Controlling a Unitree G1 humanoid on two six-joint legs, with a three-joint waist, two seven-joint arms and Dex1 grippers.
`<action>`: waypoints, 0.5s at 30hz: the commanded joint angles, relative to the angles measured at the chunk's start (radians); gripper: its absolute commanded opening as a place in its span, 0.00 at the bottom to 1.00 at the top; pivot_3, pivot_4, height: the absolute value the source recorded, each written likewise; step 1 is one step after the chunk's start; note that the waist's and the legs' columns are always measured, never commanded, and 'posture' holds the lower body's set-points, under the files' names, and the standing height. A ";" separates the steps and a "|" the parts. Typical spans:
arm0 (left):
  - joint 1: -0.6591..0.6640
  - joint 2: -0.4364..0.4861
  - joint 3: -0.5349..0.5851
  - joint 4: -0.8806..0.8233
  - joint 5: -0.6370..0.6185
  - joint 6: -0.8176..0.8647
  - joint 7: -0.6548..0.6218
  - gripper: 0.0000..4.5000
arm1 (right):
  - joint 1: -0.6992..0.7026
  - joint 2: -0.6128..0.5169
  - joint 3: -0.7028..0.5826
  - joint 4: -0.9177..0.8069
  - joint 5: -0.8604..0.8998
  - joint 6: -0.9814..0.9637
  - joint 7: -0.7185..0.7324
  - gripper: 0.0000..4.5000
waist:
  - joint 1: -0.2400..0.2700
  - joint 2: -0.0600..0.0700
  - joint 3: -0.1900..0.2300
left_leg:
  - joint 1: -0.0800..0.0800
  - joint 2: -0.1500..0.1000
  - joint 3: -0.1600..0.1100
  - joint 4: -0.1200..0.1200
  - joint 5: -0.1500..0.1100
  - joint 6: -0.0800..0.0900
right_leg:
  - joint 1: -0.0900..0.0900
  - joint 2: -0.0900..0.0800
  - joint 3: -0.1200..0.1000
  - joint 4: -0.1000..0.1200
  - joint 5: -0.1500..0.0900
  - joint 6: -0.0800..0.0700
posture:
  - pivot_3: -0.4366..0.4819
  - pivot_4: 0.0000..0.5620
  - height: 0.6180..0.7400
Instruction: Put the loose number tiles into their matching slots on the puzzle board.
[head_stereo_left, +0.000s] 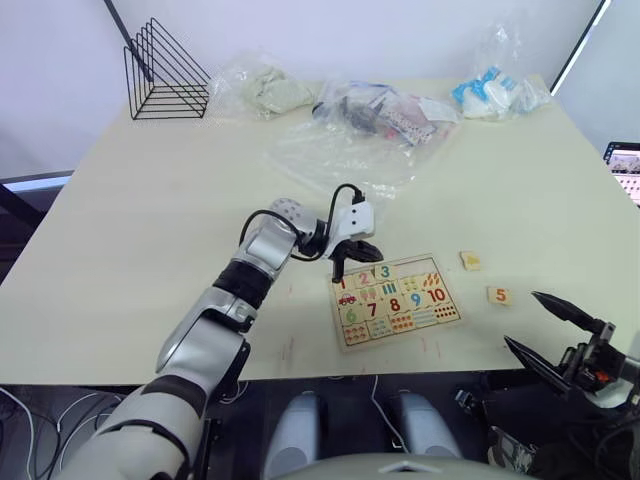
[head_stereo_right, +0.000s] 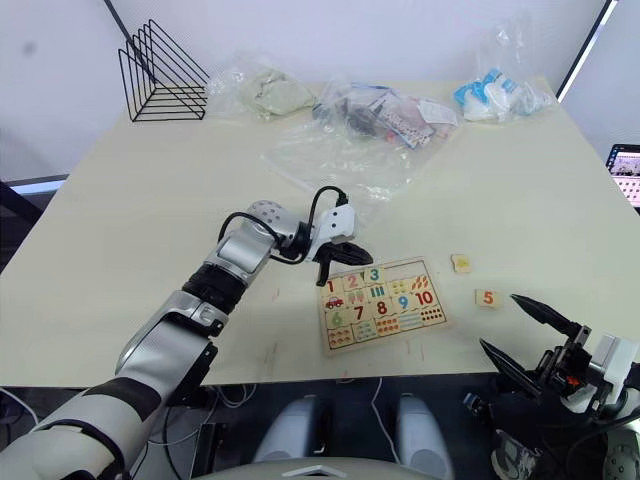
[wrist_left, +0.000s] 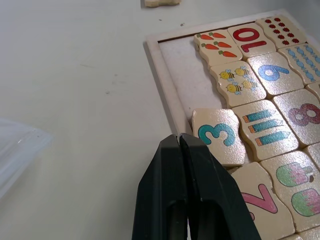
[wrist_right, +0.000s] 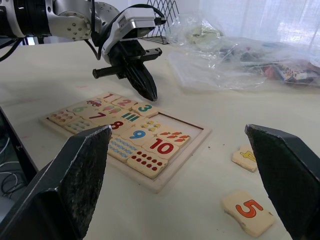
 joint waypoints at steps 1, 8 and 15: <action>-0.004 0.000 0.011 -0.017 0.001 -0.018 0.002 0.02 | 0.003 -0.004 -0.032 -0.002 0.019 -0.023 0.013 1.00 | 0.000 0.000 0.000 | 0.000 0.000 0.000 0.000 0.000 0.000 | 0.000 0.000 0.000 0.000 0.000 0.000 | 0.48 0.27 1.00; 0.003 0.004 0.007 -0.014 0.008 -0.028 -0.006 0.02 | -0.004 -0.001 -0.034 0.017 0.016 -0.032 0.023 1.00 | 0.000 0.000 0.000 | 0.000 0.000 0.000 0.000 0.000 0.000 | 0.000 0.000 0.000 0.000 0.000 0.000 | 0.48 0.27 1.00; 0.009 0.002 0.007 -0.011 0.014 -0.032 -0.006 0.02 | -0.005 -0.002 -0.035 0.037 0.017 -0.043 0.038 1.00 | 0.000 0.000 0.000 | 0.000 0.000 0.000 0.000 0.000 0.000 | 0.000 0.000 0.000 0.000 0.000 0.000 | 0.48 0.27 1.00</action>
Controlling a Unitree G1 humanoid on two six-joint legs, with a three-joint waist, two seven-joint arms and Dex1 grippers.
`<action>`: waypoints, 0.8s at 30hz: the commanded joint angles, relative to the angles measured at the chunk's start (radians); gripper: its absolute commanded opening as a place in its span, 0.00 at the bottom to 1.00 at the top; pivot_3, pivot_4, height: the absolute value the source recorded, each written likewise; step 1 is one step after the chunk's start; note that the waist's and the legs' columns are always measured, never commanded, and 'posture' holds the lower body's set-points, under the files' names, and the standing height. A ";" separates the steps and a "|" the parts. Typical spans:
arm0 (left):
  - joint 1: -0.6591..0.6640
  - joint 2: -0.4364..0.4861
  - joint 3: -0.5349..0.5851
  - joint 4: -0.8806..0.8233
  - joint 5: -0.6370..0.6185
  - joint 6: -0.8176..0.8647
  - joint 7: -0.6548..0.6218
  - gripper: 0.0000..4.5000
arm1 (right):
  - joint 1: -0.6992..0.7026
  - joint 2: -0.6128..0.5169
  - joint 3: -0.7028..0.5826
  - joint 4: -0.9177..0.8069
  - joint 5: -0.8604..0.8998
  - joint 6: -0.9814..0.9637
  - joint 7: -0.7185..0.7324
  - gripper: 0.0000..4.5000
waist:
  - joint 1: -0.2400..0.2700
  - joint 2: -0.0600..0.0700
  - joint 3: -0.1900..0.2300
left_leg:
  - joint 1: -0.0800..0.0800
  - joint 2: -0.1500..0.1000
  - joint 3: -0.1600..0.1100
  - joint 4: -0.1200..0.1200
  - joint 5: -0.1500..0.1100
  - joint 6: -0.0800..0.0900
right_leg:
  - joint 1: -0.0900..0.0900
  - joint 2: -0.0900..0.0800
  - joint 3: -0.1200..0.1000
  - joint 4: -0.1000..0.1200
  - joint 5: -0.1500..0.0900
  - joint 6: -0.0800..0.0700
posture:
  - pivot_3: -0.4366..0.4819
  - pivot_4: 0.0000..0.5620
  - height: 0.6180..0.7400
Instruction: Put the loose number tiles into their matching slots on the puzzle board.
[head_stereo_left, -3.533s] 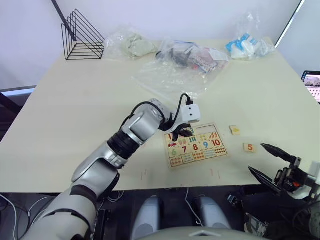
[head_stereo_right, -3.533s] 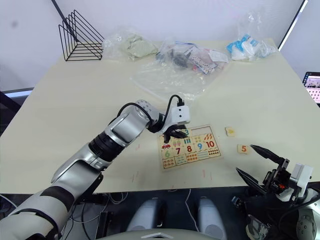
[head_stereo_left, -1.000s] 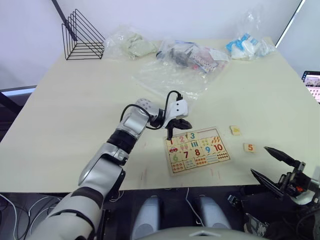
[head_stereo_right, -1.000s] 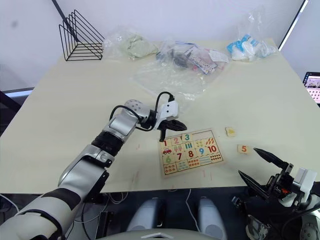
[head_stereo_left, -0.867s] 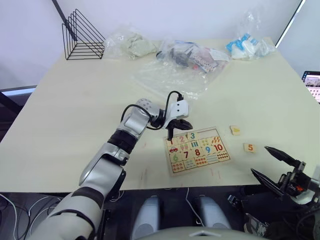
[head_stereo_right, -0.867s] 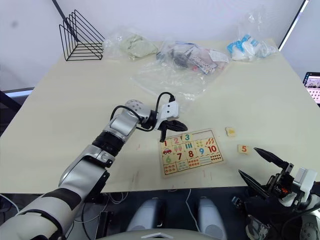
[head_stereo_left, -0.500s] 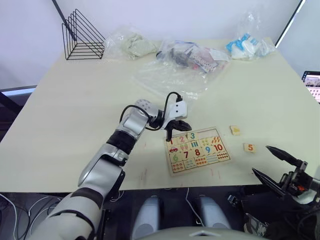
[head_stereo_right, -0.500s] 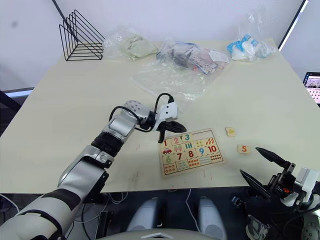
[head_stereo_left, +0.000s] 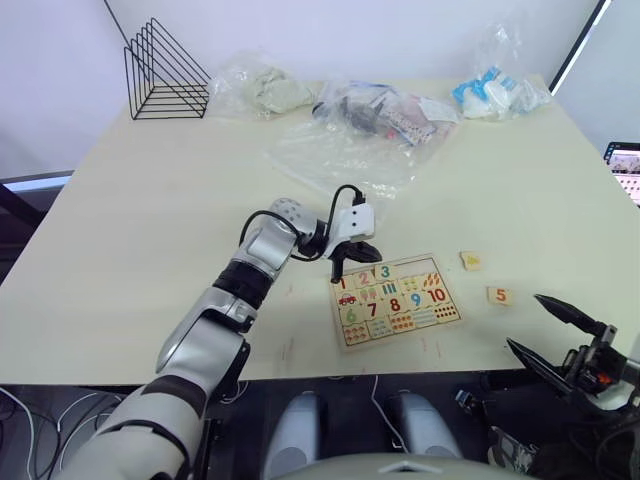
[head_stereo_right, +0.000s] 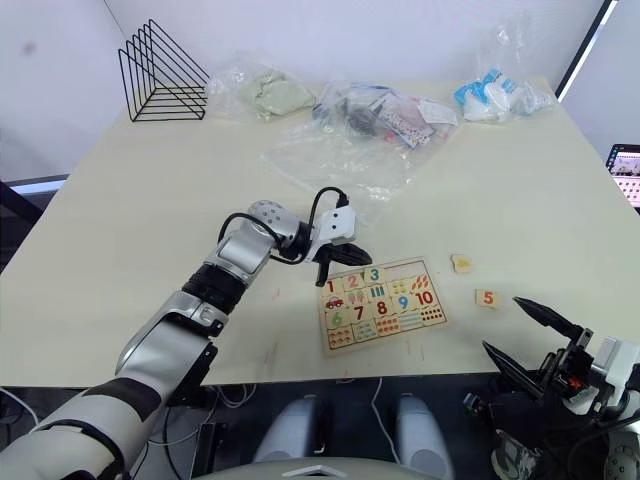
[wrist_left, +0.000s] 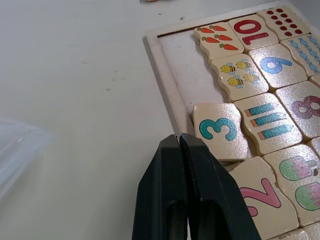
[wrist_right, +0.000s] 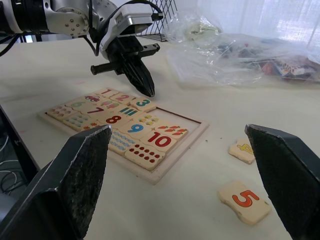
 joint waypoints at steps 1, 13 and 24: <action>0.007 0.002 0.007 -0.011 -0.001 -0.022 -0.003 0.02 | 0.001 -0.004 -0.029 -0.006 0.018 -0.024 0.013 1.00 | 0.000 0.000 0.000 | 0.000 0.000 0.000 0.000 0.000 0.000 | 0.000 0.000 0.000 0.000 0.000 0.000 | 0.48 0.27 1.00; 0.018 0.002 0.001 -0.009 0.010 -0.039 -0.018 0.02 | -0.006 -0.013 -0.043 0.019 0.020 -0.034 0.036 1.00 | 0.000 0.000 0.000 | 0.000 0.000 0.000 0.000 0.000 0.000 | 0.000 0.000 0.000 0.000 0.000 0.000 | 0.48 0.27 1.00; 0.031 0.000 0.003 -0.033 0.005 -0.036 -0.023 0.02 | 0.000 -0.014 -0.047 0.019 0.023 -0.034 0.041 1.00 | 0.000 0.000 0.000 | 0.000 0.000 0.000 0.000 0.000 0.000 | 0.000 0.000 0.000 0.000 0.000 0.000 | 0.48 0.27 1.00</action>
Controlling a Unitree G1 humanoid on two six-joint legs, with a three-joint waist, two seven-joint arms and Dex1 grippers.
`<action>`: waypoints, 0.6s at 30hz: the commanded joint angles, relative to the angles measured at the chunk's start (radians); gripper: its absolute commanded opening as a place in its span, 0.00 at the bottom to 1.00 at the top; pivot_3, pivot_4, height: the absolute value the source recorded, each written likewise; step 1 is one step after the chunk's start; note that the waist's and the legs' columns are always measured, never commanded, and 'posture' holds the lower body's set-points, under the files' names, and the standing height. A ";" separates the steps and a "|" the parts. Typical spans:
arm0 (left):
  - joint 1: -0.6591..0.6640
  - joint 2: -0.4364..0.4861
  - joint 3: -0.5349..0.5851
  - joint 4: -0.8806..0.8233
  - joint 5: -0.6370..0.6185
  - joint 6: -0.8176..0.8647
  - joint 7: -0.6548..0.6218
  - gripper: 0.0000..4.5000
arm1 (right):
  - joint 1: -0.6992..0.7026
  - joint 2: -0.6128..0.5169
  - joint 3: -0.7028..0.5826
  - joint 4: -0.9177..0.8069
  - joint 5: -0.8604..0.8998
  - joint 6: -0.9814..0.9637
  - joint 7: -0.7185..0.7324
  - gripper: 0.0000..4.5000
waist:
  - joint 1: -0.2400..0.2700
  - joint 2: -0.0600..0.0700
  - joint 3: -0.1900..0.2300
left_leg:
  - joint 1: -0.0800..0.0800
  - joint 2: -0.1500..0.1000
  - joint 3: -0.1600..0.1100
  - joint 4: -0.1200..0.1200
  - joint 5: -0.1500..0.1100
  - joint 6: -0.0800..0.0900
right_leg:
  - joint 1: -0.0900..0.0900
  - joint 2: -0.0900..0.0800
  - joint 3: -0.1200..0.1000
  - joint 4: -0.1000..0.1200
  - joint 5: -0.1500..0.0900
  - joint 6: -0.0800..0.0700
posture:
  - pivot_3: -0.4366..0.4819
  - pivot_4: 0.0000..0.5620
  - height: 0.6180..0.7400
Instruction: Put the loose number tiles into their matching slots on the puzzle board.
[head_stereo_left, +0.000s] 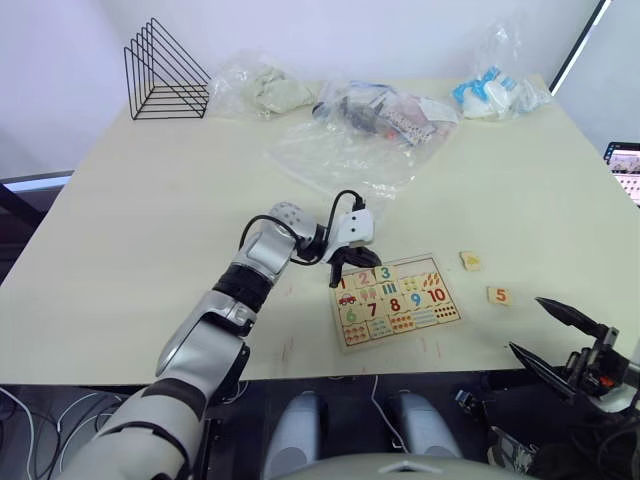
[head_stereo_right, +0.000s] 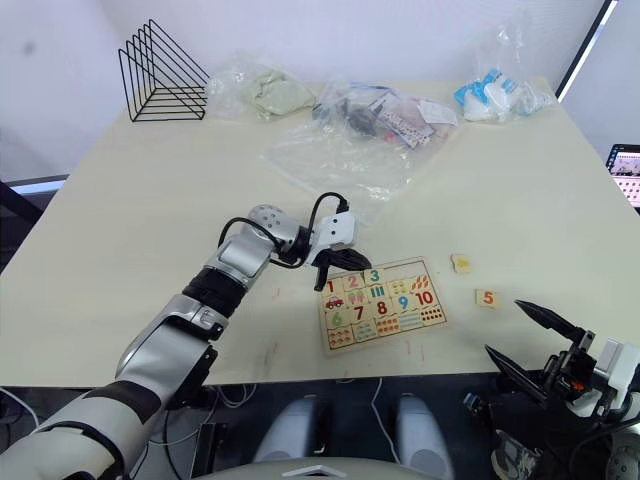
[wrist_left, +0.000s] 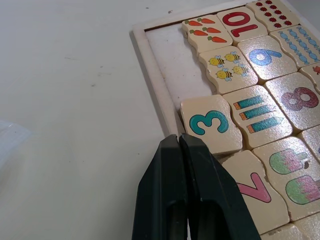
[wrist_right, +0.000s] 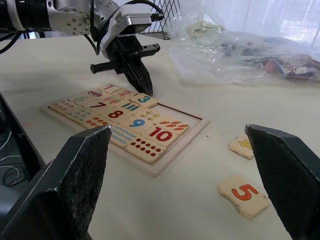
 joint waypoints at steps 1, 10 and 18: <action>0.008 0.004 0.002 -0.036 -0.002 -0.007 -0.005 0.02 | 0.007 -0.010 -0.037 -0.013 0.022 -0.014 0.004 1.00 | 0.000 0.000 0.000 | 0.000 0.000 0.000 0.000 0.000 0.000 | 0.000 0.000 0.000 0.000 0.000 0.000 | 0.48 0.27 1.00; 0.022 0.013 -0.004 -0.056 -0.001 -0.003 -0.020 0.02 | 0.007 -0.006 -0.032 -0.016 0.020 -0.015 -0.001 1.00 | 0.000 0.000 0.000 | 0.000 0.000 0.000 0.000 0.000 0.000 | 0.000 0.000 0.000 0.000 0.000 0.000 | 0.48 0.27 1.00; 0.032 0.016 0.002 -0.077 -0.007 0.017 -0.015 0.02 | 0.005 -0.001 -0.025 -0.020 0.018 -0.012 -0.009 1.00 | 0.000 0.000 0.000 | 0.000 0.000 0.000 0.000 0.000 0.000 | 0.000 0.000 0.000 0.000 0.000 0.000 | 0.48 0.27 1.00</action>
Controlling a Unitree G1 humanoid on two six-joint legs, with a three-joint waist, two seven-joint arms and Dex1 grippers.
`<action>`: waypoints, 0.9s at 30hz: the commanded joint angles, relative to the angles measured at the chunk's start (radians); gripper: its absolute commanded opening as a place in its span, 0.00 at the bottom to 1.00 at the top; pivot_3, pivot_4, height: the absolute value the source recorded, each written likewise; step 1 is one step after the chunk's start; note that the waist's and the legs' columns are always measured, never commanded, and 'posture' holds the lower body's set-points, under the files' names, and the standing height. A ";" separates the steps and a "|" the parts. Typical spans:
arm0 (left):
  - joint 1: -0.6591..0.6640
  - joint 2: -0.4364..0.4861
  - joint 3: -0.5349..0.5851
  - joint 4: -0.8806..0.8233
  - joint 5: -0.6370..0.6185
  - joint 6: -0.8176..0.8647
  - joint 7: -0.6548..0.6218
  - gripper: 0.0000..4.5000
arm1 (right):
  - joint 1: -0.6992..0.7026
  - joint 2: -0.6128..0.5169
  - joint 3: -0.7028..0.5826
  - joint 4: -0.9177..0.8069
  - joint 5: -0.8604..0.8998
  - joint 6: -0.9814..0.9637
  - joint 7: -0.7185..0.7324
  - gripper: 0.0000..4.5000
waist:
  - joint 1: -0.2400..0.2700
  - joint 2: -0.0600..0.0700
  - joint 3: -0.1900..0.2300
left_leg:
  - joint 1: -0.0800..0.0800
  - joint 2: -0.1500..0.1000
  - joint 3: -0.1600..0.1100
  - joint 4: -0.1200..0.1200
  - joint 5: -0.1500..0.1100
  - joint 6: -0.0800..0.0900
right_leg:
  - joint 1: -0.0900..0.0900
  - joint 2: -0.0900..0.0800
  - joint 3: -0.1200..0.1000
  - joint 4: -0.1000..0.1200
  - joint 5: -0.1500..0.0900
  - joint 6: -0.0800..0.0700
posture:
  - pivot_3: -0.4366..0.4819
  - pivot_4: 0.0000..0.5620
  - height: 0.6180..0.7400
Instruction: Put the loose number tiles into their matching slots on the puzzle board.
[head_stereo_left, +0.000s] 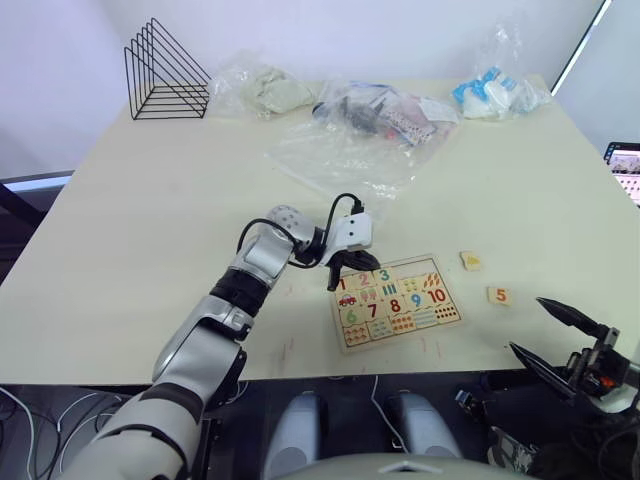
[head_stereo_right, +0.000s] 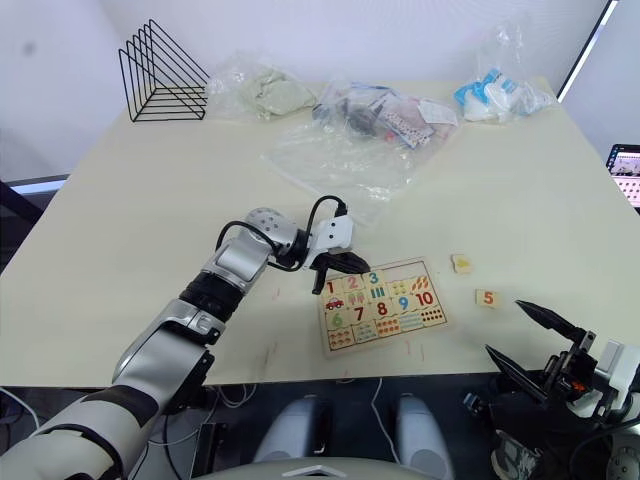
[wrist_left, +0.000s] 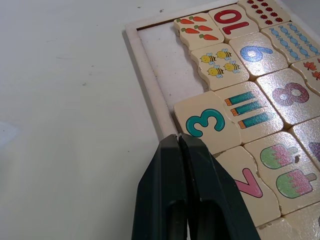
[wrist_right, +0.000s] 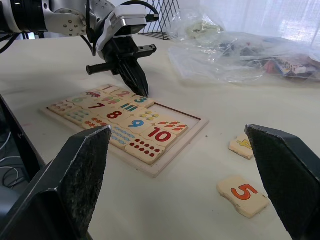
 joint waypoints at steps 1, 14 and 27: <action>0.011 0.004 0.003 -0.039 -0.007 0.019 -0.004 0.02 | 0.001 0.000 -0.023 -0.020 0.014 -0.012 -0.007 1.00 | 0.000 0.000 0.000 | 0.000 0.000 0.000 0.000 0.000 0.000 | 0.000 0.000 0.000 0.000 0.000 0.000 | 0.48 0.27 1.00; 0.007 0.017 0.140 -0.098 -0.113 0.146 0.064 0.02 | -0.036 0.002 0.003 -0.015 0.006 0.022 -0.043 1.00 | 0.000 0.000 0.000 | 0.000 0.000 0.000 0.000 0.000 0.000 | 0.000 0.000 0.000 0.000 0.000 0.000 | 0.48 0.27 1.00; 0.197 0.136 0.356 -0.272 -0.294 0.166 0.099 0.02 | -0.075 -0.026 0.001 0.032 -0.061 0.084 -0.141 1.00 | -0.001 0.000 0.000 | 0.000 0.000 0.000 0.000 0.000 0.000 | 0.000 -0.001 0.000 0.000 0.000 0.000 | 0.48 0.27 1.00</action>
